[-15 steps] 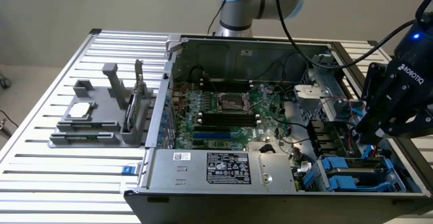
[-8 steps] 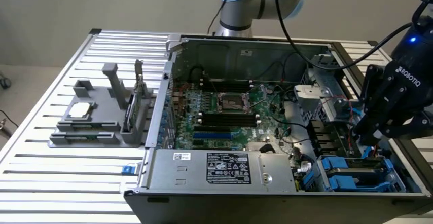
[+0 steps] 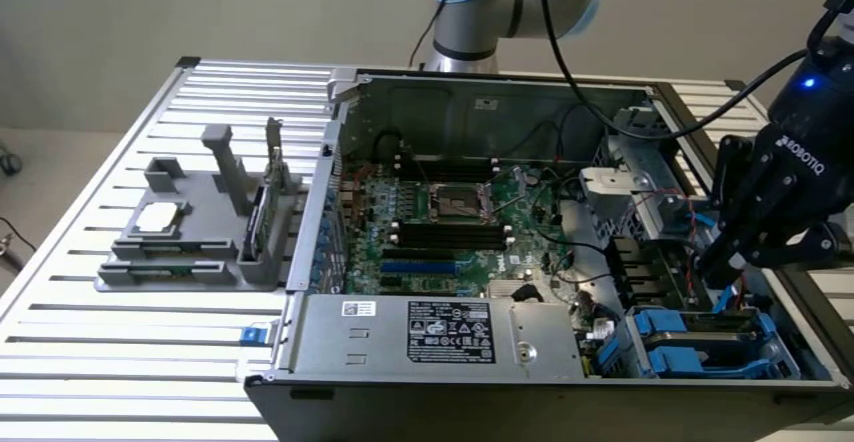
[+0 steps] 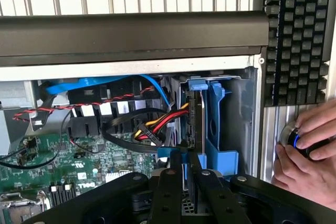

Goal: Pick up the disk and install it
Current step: 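Insert the second disk wire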

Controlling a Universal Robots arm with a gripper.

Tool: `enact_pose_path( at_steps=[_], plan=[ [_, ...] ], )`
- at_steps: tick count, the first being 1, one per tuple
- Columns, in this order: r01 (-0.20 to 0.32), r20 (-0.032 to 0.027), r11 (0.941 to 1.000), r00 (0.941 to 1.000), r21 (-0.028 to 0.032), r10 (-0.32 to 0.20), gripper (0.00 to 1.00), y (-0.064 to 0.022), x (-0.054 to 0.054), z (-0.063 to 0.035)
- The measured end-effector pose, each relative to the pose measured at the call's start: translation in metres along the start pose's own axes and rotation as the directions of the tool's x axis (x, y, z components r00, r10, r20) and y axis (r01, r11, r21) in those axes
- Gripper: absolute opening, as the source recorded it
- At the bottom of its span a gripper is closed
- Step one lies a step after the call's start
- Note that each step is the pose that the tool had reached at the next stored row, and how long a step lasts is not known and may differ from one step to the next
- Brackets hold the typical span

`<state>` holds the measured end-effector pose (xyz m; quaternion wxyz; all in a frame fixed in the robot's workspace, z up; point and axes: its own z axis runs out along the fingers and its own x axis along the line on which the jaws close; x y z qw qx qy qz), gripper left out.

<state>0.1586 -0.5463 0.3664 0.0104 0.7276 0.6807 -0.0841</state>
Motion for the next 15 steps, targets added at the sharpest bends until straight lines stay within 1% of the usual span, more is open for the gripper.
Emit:
enact_pose_path(
  at_steps=[7,15],
  plan=[
    [0.0,-0.0003,1.0,1.0,0.0001,0.0,0.16,-0.0004,0.0002,0.0008],
    [0.002,-0.0004,1.0,1.0,-0.0013,-0.002,0.16,-0.005,-0.0002,0.0012]
  ],
)
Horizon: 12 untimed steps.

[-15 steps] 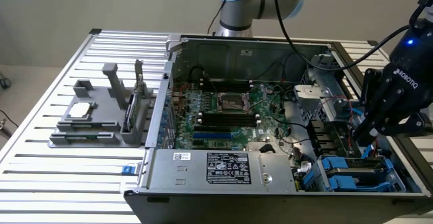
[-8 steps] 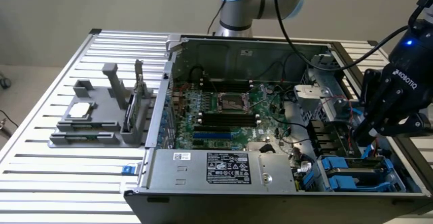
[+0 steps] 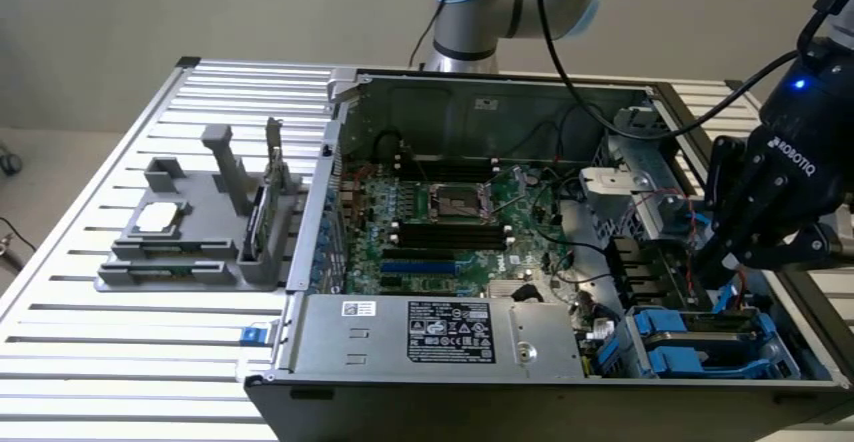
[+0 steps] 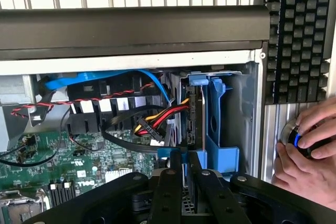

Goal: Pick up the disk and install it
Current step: 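Insert the second disk wire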

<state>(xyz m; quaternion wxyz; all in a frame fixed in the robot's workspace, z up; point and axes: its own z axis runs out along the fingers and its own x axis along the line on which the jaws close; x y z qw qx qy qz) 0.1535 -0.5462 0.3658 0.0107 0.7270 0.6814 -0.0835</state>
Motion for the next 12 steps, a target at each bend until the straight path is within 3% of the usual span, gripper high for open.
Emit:
enact_pose_path(
  at_steps=[12],
  plan=[
    [0.03,-0.0016,0.9995,0.9995,-0.0047,-0.03,0.16,-0.0003,-0.0087,0.0013]
  ],
)
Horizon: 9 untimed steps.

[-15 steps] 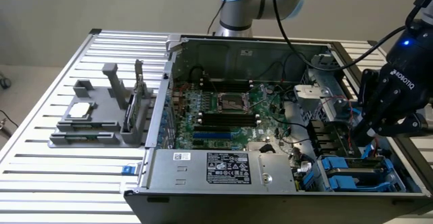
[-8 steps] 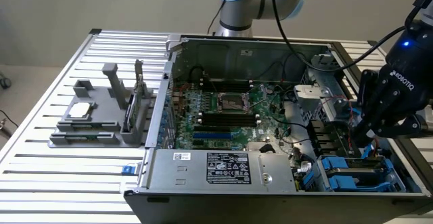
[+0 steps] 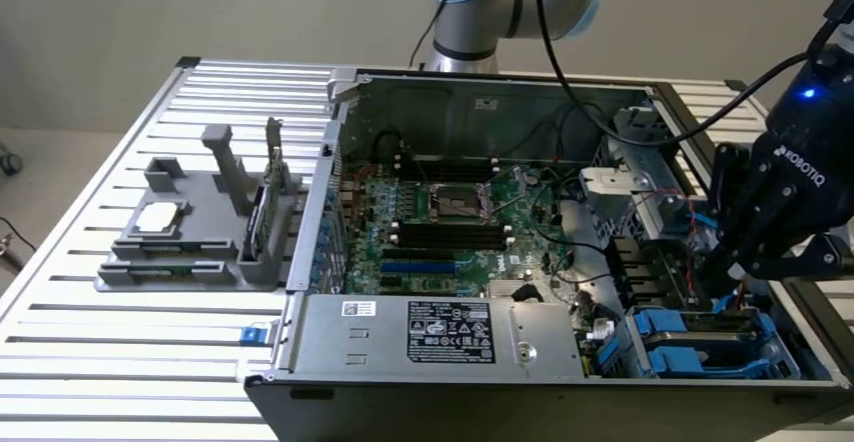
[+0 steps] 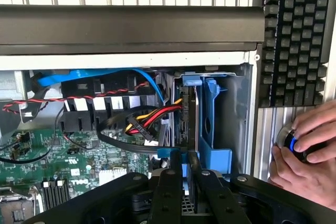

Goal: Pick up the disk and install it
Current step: 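Insert the second disk wire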

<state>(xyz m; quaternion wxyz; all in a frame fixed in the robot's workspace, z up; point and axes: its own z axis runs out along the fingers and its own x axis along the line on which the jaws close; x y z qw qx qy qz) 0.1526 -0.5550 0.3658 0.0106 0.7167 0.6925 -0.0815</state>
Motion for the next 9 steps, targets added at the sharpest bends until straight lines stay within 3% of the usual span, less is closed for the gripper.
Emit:
enact_pose_path(
  at_steps=[6,9],
  plan=[
    [0.021,-0.0013,0.9998,0.9998,-0.0028,-0.021,0.16,0.0002,-0.0031,0.0018],
    [0.028,-0.0041,0.9996,0.9996,-0.0073,-0.028,0.16,0.0006,-0.0044,0.0036]
  ],
)
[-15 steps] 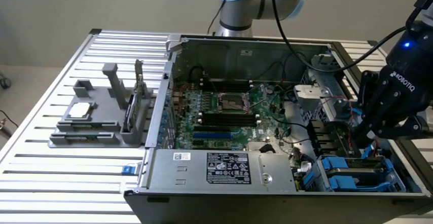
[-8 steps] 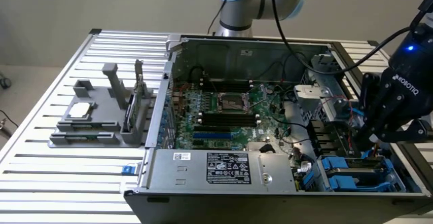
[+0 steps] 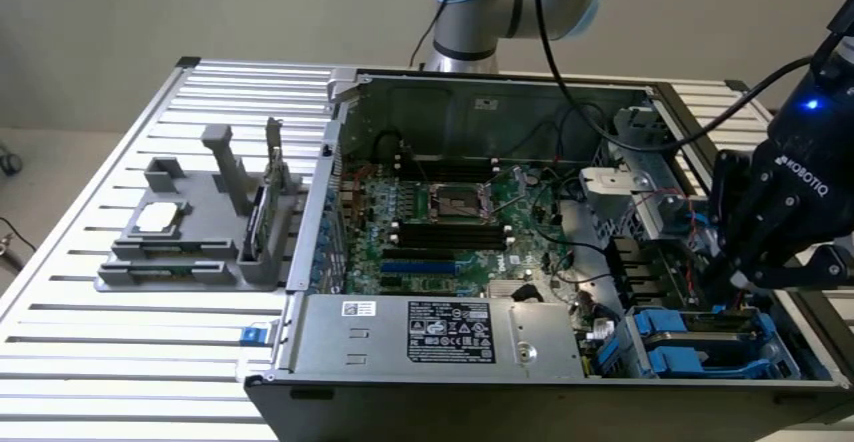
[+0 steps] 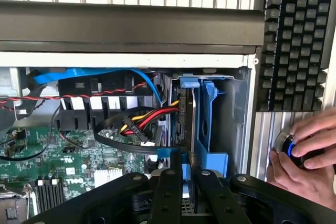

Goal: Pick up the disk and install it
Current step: 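Insert the second disk wire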

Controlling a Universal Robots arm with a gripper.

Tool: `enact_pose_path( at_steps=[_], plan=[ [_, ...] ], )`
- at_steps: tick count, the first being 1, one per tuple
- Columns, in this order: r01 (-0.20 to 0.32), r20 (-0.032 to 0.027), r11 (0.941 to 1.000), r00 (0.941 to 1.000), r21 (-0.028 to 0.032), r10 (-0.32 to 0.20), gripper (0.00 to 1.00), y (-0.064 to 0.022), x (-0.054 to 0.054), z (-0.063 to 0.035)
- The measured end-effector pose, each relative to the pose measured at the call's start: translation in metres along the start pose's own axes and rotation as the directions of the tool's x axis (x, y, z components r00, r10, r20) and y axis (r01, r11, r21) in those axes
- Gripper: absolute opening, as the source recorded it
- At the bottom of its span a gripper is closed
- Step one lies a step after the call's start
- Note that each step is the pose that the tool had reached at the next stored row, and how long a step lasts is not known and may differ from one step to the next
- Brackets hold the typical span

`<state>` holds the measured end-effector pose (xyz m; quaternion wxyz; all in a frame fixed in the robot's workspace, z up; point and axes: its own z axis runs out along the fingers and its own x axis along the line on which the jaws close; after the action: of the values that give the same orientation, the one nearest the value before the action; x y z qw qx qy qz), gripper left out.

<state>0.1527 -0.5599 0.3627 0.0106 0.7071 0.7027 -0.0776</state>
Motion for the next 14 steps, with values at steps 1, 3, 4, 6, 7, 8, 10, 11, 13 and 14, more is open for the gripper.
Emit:
enact_pose_path(
  at_steps=[1,3,4,6,7,8,10,11,13,14],
  plan=[
    [0.002,-0.0015,1.0,1.0,-0.0019,-0.002,0.16,0.0003,0.0,0.0007],
    [0.003,-0.0045,1.0,1.0,-0.0057,-0.003,0.16,0.0009,-0.001,0.0019],
    [0.004,-0.0059,1.0,1.0,-0.0076,-0.004,0.16,0.0013,-0.002,0.0025],
    [0.005,-0.0087,0.9999,0.9999,-0.0112,-0.005,0.16,0.002,-0.002,0.0041],
    [0.005,-0.0098,0.9999,0.9999,-0.0128,-0.006,0.16,0.0022,-0.002,0.0049],
    [0.006,-0.011,0.9999,0.9999,-0.0145,-0.006,0.16,0.0024,-0.002,0.0059],
    [0.006,-0.0136,0.9998,0.9999,-0.0173,-0.006,0.16,0.0026,-0.003,0.0084],
    [0.006,-0.0155,0.9998,0.9999,-0.0185,-0.006,0.16,0.0027,-0.003,0.0099],
    [0.006,-0.0193,0.9998,0.9998,-0.0213,-0.006,0.16,0.003,-0.003,0.0127],
    [0.006,-0.0213,0.9997,0.9998,-0.0228,-0.006,0.16,0.0031,-0.003,0.014]
  ],
)
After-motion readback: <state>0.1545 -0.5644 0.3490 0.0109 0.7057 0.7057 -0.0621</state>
